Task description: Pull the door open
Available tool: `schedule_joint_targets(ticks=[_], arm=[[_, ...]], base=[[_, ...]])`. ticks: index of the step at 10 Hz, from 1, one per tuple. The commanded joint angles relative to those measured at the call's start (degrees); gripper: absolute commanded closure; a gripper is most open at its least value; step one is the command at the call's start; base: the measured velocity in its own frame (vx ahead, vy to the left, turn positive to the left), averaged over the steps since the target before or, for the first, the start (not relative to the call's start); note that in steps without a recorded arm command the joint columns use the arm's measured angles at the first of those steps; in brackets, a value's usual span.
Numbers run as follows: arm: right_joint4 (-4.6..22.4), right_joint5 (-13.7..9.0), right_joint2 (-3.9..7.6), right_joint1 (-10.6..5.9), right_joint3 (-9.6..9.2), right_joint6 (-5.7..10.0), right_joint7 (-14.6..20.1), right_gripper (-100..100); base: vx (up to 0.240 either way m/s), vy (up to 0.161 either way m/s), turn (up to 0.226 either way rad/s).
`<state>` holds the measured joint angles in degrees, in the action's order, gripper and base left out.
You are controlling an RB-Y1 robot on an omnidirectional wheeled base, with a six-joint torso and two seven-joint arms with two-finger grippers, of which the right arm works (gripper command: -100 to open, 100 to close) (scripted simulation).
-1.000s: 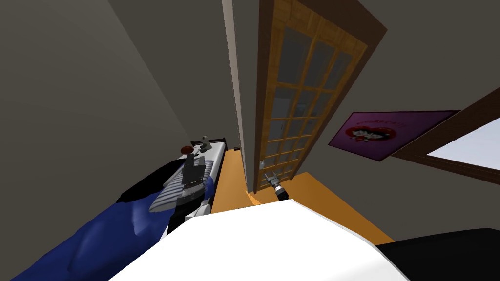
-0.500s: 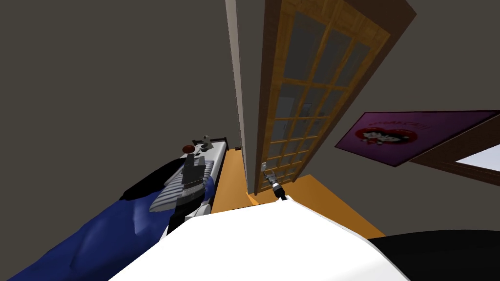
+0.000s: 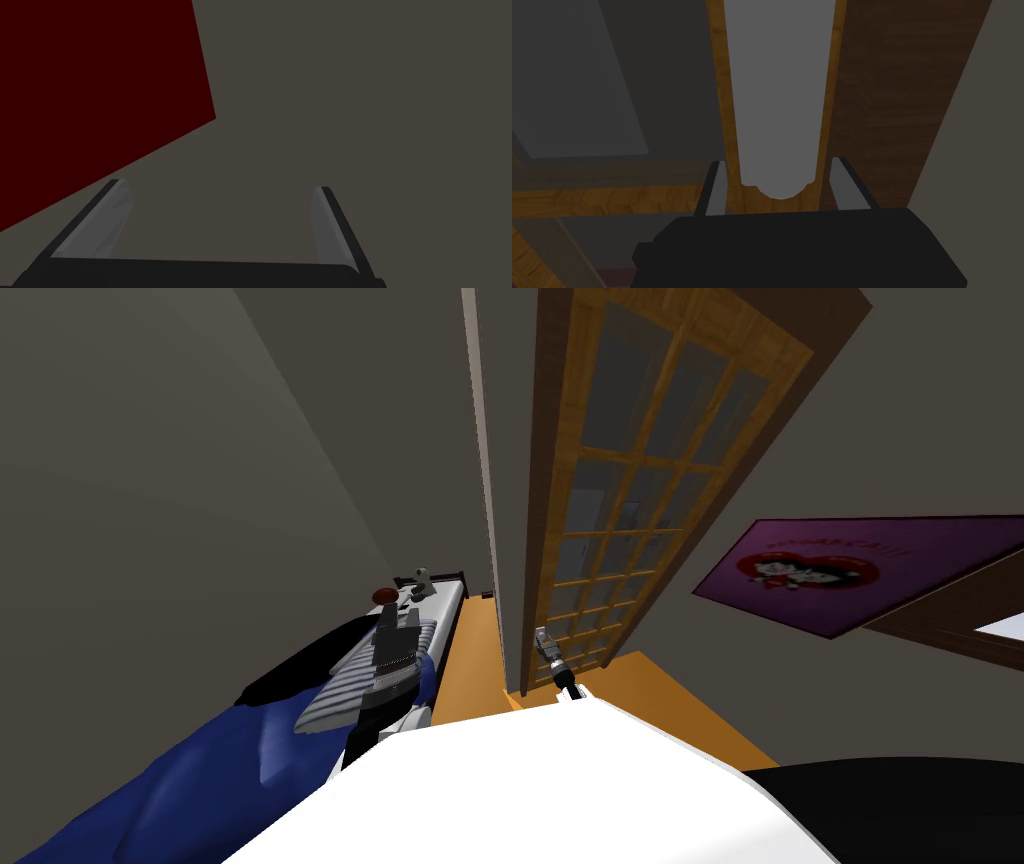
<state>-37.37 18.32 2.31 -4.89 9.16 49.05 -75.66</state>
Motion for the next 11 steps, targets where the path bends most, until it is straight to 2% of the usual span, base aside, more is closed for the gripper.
schedule_joint_targets(ticks=[1, 5, 11], arm=[[0.0, -0.1, 0.15, -0.15, 0.15, -0.05, 0.0, 100], [0.0, -0.1, 0.15, -0.15, 0.15, -0.05, 0.0, 100], [-0.1, -3.0, 1.59, 0.82, -0.07, 0.1, 7.1, 100]], base=[[-0.023, 0.011, 0.003], [-0.001, 0.001, -0.002], [-0.027, -0.008, 0.082]])
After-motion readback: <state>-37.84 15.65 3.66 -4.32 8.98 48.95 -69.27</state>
